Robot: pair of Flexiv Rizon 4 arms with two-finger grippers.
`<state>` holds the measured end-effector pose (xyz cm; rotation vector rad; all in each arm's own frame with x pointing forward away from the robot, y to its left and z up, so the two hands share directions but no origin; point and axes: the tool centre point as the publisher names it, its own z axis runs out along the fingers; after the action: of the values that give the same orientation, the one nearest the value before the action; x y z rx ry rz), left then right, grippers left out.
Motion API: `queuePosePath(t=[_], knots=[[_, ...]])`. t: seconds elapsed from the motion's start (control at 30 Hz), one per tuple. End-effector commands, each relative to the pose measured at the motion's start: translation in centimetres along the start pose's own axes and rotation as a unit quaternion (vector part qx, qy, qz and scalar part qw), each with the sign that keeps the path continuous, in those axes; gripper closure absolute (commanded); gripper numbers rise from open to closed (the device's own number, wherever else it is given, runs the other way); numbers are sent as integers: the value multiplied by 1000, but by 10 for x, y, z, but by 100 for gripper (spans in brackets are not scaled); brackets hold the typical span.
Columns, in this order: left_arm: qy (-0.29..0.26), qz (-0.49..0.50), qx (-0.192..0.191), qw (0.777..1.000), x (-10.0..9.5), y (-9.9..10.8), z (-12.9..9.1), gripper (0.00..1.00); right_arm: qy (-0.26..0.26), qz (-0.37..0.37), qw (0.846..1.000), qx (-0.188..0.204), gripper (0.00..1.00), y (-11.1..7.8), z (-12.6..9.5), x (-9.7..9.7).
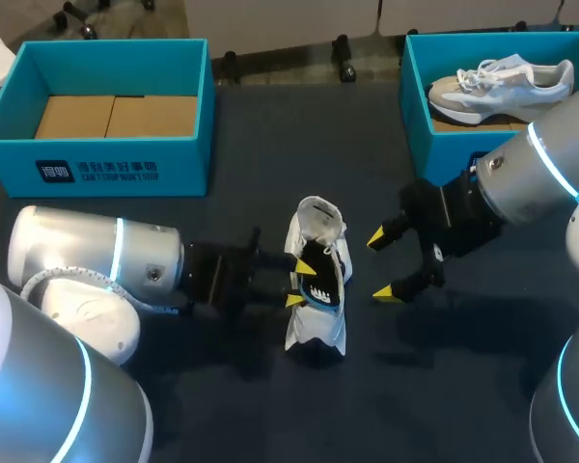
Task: Take the shoe out of the shoebox, open the shoe tongue, remove and reinsert the insole, then place the shoe into the shoebox
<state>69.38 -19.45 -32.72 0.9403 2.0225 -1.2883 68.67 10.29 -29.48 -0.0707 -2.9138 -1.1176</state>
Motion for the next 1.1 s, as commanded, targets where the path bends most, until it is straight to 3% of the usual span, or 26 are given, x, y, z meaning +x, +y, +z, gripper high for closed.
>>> queuePosePath(t=[0.03,0.07,0.37,0.67,0.9,0.97,1.03,1.1], knots=[[4,-3,0,1000,4,-6,-7,95,-1,0,1000,1,0,0,2,0],[10,-7,1,1000,5,-5,-5,100,-1,0,1000,1,0,0,2,0],[43,-2,-1,999,13,6,8,100,-1,0,1000,1,0,0,2,0],[53,31,-20,998,5,26,10,100,-1,0,1000,1,0,0,2,0],[47,25,-12,999,6,19,10,100,-1,0,1000,1,0,0,2,0],[44,24,-10,999,5,12,8,69,-1,0,1000,1,0,0,2,0],[39,25,-7,999,4,9,5,62,-1,0,1000,1,0,0,2,0],[38,26,-6,999,3,5,3,62,-1,0,1000,1,0,0,2,0]])
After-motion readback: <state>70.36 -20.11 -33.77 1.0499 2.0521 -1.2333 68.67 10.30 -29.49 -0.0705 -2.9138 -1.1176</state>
